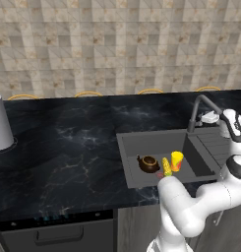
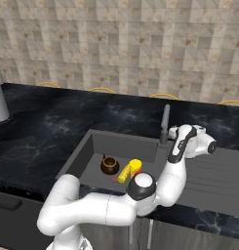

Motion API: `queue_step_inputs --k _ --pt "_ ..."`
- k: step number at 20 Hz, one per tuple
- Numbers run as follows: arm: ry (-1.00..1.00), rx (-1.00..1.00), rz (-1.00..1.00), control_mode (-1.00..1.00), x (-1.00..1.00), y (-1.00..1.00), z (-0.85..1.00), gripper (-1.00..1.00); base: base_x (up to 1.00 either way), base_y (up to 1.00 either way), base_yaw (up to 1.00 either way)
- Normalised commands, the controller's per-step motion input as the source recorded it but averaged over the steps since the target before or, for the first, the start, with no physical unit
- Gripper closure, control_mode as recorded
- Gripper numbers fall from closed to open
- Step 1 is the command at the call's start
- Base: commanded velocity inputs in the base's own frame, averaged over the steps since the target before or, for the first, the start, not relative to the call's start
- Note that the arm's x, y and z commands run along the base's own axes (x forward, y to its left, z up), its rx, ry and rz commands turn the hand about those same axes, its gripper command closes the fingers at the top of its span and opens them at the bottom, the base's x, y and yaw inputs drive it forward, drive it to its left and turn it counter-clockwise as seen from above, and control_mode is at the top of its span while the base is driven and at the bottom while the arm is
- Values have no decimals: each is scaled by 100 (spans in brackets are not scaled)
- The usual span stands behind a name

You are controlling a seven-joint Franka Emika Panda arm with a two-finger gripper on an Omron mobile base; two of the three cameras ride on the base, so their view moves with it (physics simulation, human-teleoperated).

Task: Pick the teapot and cup and place them in the sink. Then turn on the water.

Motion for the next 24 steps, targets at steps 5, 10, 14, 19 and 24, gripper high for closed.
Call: queue_step_inputs --k 5,10,14,19,24 --pt "0 0 0 -100 5 3 -32 -100 0 0 0" --pt "0 0 0 -100 10 -24 -36 -100 0 0 0" --pt "0 -5 0 -100 15 -65 -36 -100 0 0 0" --pt "0 -3 -1 -100 17 -52 -37 -100 0 0 0" --pt "0 0 0 -100 4 -25 -16 -100 0 0 0"
